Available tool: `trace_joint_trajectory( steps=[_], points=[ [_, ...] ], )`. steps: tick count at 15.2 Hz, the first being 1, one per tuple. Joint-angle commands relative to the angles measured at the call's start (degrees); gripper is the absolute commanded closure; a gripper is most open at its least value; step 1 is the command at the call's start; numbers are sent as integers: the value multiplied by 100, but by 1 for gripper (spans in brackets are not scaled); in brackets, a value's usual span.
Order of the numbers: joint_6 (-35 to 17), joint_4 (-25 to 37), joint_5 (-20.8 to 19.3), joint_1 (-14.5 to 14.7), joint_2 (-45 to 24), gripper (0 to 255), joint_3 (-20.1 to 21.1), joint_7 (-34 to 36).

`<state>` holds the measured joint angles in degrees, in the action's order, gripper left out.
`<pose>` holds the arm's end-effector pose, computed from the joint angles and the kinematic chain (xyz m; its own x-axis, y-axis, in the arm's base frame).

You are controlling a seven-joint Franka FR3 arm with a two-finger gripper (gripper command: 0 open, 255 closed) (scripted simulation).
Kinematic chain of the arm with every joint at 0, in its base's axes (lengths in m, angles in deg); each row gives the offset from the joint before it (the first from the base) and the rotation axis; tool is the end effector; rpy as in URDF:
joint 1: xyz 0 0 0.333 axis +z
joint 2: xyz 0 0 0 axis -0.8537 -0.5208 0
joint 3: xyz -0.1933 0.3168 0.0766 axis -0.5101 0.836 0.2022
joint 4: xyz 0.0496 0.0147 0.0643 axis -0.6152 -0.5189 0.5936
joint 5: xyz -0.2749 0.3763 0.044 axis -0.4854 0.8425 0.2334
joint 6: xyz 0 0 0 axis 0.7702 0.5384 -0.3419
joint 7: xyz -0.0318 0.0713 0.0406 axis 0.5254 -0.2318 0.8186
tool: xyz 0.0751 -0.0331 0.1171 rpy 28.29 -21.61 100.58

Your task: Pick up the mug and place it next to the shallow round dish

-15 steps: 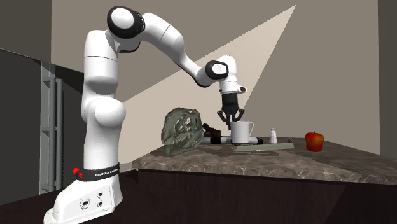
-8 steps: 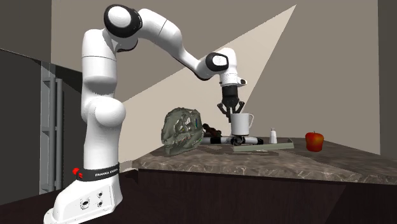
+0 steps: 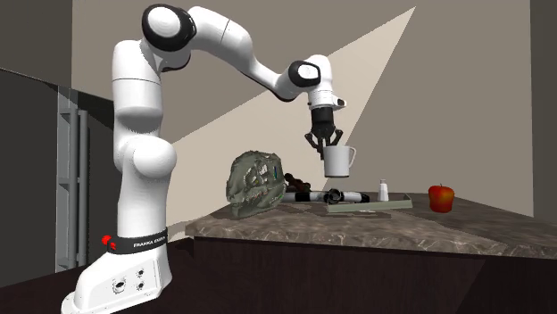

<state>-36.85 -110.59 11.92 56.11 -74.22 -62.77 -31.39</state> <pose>0.5366 -0.3003 0.5042 0.9467 0.3222 -0.0054 0.3218 -0.9442 0.0700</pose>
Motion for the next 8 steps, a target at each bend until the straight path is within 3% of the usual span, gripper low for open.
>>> trace_joint_trajectory(
  steps=[1, 8],
  points=[
    [171, 139, -10, 6, 34, 255, 10, 7],
    [364, 357, 22, 321, -44, 255, 373, 659]
  ],
)
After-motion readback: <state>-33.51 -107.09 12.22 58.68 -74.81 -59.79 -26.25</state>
